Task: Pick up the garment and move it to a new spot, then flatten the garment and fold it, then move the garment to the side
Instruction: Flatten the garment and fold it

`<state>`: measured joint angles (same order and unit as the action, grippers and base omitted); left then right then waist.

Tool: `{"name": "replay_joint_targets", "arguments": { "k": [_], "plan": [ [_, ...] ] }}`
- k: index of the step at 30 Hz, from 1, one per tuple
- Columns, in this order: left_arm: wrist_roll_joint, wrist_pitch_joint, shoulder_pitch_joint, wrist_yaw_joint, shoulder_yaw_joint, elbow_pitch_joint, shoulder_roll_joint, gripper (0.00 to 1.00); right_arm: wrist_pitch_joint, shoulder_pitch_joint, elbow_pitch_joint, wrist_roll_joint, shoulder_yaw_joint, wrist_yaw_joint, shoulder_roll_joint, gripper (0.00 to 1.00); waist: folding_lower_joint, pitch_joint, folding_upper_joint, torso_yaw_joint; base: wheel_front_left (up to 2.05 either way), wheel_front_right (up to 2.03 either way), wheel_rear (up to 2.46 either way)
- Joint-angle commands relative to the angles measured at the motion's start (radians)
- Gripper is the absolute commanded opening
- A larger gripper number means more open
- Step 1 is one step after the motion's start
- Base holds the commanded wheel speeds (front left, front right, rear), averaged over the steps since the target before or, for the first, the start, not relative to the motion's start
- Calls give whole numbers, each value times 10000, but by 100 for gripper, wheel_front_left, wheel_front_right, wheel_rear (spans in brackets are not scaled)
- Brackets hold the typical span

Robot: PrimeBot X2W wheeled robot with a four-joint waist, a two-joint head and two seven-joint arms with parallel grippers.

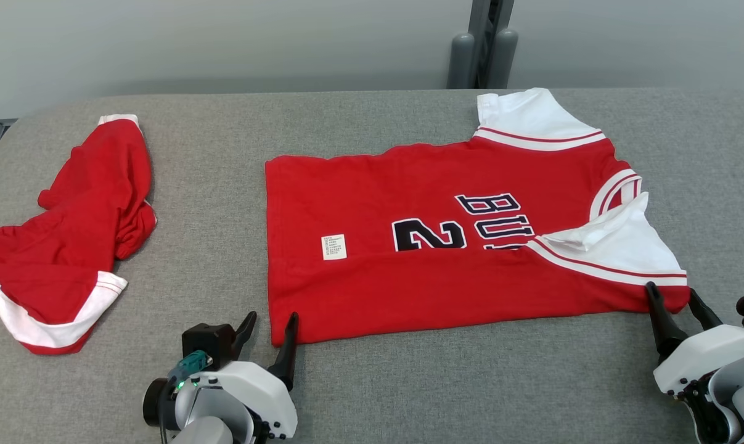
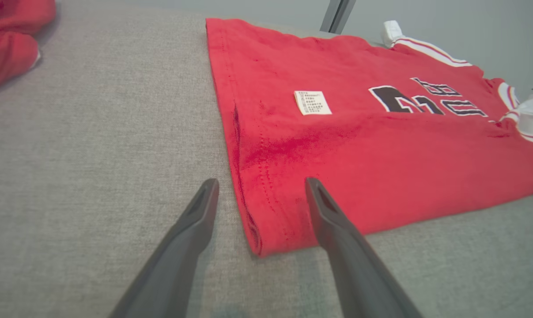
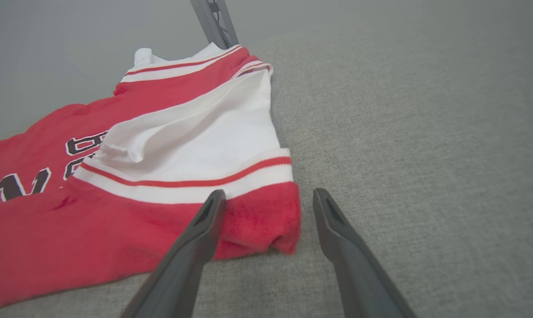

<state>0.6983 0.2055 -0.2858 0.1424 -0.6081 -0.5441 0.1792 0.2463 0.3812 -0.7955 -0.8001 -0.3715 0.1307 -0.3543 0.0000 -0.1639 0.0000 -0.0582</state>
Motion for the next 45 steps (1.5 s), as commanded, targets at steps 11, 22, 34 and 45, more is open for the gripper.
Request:
{"name": "replay_joint_targets", "arguments": {
  "k": [11, 22, 34, 45],
  "plan": [
    [107, -899, -514, -120, -371, -834, -219, 100, -127, 453, -290, -238, -333, 1, -175, 100, 0, -343, 0, -60, 0, 0, 0],
    [197, -1269, -702, -551, -673, -1120, -325, 0, -630, 686, -432, -649, -792, 1, -19, 18, 0, -575, 0, -172, 0, 0, 0],
    [-529, -1236, -1033, -453, -1130, -831, 383, 0, -961, 478, 115, -1611, -979, -2, -401, 0, 0, -53, 0, -9, 0, 0, 0],
    [-786, -2225, -495, -504, -1640, 342, 1407, 0, -1648, -361, 577, -1942, -756, -4, -751, 0, 0, 791, 0, 259, 0, 0, 0]
  ]
}}
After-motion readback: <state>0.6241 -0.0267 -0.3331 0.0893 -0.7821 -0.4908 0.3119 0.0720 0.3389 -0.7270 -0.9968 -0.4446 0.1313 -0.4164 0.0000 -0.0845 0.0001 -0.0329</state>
